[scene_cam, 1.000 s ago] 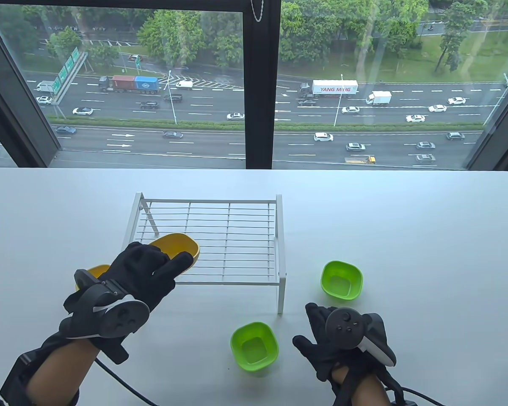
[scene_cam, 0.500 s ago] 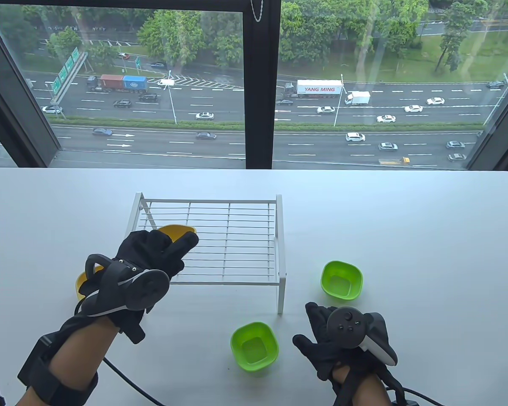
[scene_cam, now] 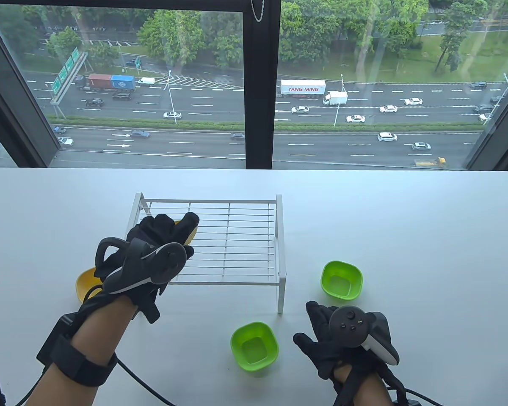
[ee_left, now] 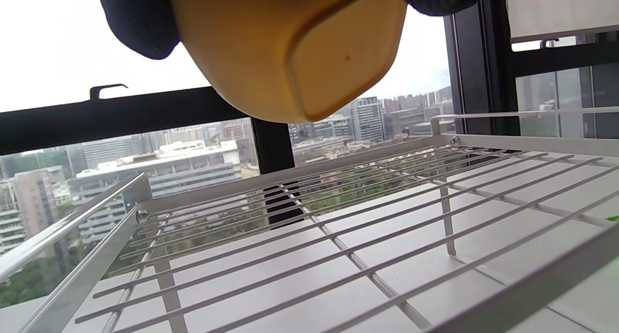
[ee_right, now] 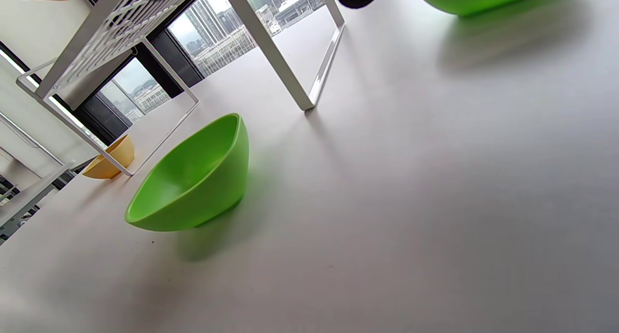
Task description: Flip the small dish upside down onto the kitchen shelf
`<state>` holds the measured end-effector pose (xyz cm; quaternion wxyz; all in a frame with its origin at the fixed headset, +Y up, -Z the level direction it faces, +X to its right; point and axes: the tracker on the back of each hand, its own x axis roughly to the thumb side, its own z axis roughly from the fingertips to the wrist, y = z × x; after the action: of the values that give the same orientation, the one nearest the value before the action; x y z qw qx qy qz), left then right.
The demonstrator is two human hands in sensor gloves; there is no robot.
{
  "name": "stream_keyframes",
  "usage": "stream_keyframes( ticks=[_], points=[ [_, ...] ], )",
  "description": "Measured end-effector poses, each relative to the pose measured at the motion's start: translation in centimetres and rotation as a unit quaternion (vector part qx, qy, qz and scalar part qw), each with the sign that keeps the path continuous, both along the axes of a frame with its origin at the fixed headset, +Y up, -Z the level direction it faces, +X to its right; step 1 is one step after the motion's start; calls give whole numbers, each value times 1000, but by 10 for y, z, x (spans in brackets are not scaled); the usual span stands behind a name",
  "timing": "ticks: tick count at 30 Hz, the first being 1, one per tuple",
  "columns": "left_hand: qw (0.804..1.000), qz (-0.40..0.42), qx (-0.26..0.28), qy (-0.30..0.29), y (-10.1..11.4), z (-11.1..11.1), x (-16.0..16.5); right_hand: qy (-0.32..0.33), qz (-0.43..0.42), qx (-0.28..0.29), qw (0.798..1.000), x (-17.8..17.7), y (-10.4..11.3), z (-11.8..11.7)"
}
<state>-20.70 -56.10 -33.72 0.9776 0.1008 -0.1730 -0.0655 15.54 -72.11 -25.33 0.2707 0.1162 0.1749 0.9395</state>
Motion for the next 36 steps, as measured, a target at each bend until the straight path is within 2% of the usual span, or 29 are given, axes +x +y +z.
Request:
stream_keyframes(
  ticks=[11,21,28,31,36],
  points=[
    [999,-20,-18,41,-2,-21,6,2,-3,-1,1000,0,0,0],
    [997,7,-47,64,-8,-37,13,1,-9,0,1000,1,0,-1],
    [989,74,-97,83,-7,-51,12,3,-12,-1,1000,2,-1,0],
    [985,118,-97,85,-8,-56,6,7,-9,-6,1000,1,-2,0],
    [958,222,-135,118,-13,-71,-8,8,-11,-7,1000,1,-2,0]
  ],
)
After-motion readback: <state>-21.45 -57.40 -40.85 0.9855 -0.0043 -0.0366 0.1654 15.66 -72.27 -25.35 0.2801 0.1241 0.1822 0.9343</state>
